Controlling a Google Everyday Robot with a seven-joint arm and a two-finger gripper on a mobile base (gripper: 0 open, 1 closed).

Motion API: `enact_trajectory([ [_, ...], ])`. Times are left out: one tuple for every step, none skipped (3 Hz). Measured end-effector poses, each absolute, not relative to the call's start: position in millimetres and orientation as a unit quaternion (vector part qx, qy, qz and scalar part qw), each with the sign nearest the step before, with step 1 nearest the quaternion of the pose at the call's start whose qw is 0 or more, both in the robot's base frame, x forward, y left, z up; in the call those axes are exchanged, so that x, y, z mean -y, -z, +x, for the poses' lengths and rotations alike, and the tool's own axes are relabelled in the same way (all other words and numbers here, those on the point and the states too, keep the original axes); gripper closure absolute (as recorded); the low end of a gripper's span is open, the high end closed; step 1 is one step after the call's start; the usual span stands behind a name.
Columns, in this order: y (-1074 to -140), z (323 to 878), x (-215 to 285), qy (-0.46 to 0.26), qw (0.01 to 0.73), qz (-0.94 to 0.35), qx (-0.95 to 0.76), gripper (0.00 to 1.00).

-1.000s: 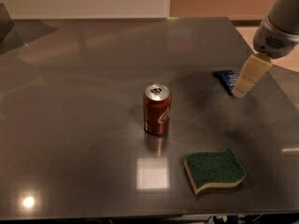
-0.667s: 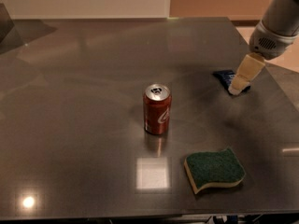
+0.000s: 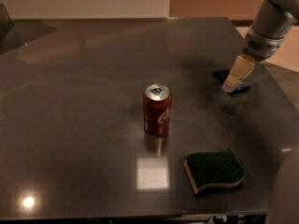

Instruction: Move rxbar blueberry near coke can

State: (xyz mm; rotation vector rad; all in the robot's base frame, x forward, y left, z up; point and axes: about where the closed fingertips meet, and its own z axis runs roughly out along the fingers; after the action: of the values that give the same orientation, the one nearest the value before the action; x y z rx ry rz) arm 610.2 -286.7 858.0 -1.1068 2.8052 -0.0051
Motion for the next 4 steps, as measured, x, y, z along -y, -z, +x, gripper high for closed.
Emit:
enact_trajectory([
  [-843, 619, 288, -0.012, 0.044, -0.351, -0.935, 0.00],
  [-830, 626, 286, -0.024, 0.031, -0.338, -0.940, 0.00],
  [-819, 630, 285, -0.030, 0.022, -0.331, -0.943, 0.00],
  [-814, 633, 284, -0.034, 0.018, -0.327, -0.944, 0.16],
])
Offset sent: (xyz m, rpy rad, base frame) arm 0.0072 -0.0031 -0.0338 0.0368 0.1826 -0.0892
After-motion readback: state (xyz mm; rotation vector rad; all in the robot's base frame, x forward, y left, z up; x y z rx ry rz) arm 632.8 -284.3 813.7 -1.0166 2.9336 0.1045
